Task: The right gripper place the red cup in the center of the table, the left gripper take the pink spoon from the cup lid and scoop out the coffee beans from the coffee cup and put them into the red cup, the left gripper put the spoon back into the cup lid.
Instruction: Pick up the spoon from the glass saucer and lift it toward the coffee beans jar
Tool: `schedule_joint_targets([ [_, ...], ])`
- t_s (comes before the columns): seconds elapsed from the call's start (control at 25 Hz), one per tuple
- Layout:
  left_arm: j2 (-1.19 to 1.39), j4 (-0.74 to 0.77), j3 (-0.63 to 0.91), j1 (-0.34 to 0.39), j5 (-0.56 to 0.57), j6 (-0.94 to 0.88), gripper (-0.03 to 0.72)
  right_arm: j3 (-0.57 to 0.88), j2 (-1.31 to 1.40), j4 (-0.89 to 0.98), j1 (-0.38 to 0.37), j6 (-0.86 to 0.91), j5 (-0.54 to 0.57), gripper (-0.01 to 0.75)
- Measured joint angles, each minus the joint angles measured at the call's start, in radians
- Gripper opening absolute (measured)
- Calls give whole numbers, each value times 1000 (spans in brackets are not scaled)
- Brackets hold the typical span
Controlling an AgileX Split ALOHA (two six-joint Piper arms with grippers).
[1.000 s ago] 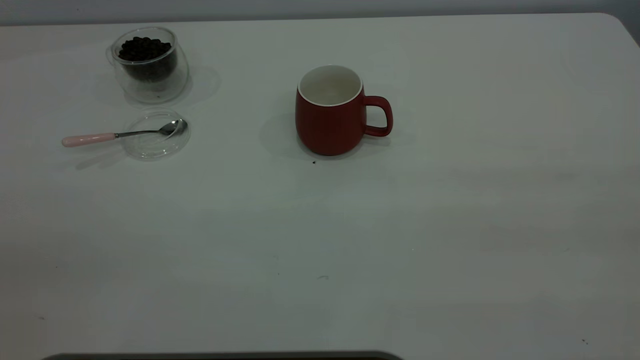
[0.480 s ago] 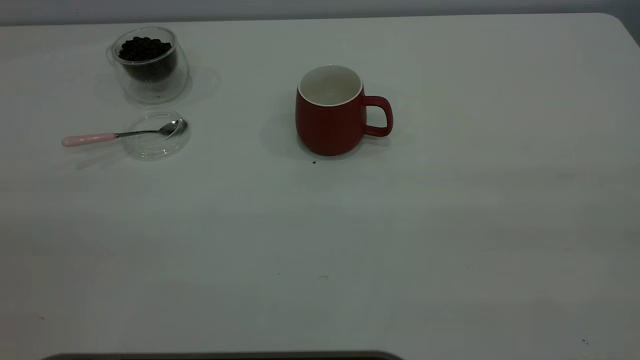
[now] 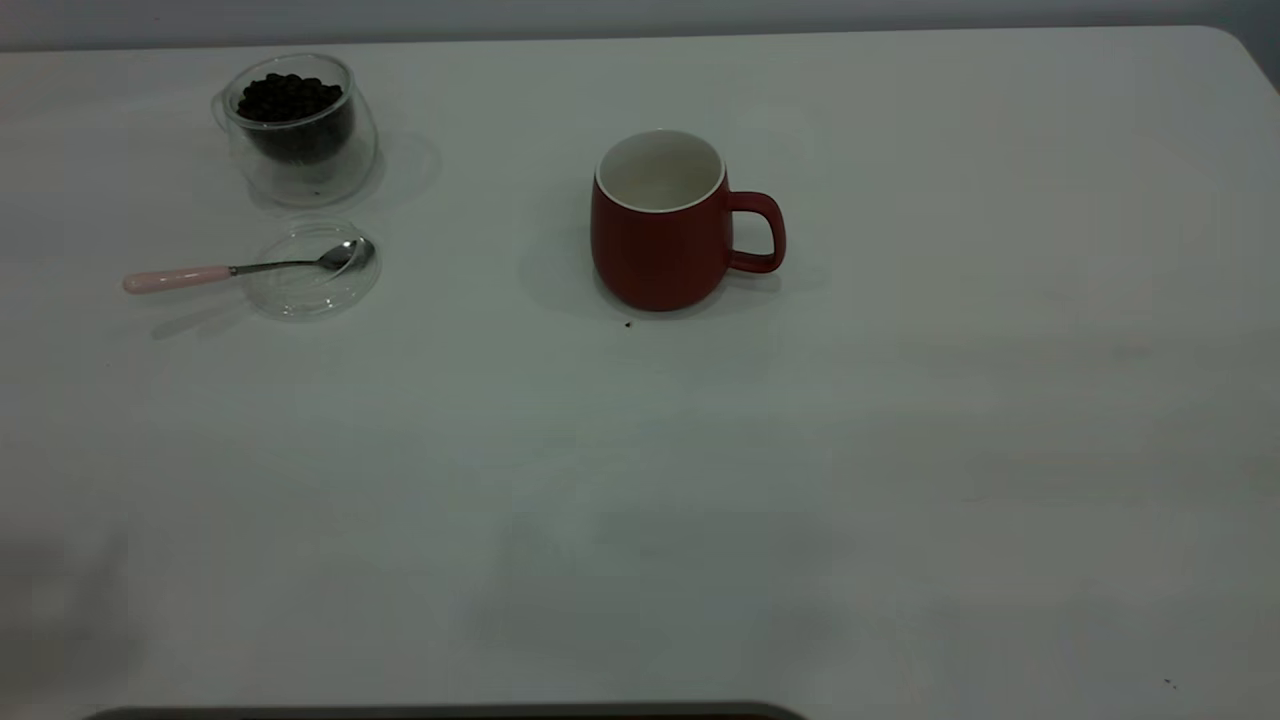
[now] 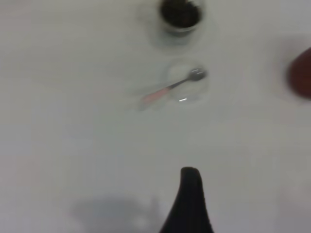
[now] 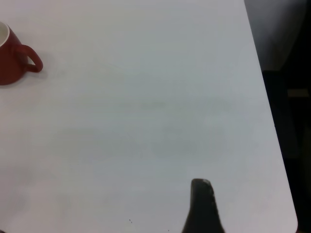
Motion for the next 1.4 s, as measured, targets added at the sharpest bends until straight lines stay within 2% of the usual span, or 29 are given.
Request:
schedule_joint_targets([
  [0.24,282,-195,-3,0,-183,17,714,0,0,0,0,0,0,588],
  [0.4,442,-317,-8,49,-260,103,714,0,0,0,0,0,0,588],
  [0.72,738,-719,-95,229,-153,574,714,0,0,0,0,0,0,588],
  [1.04,997,-1109,-106,424,-22,1055,714,0,0,0,0,0,0,588],
  [1.2,1121,-1204,-110,518,36,1210,714,0,0,0,0,0,0,588],
  [1.4,1227,-1233,-111,606,78,1317,714,0,0,0,0,0,0,588],
])
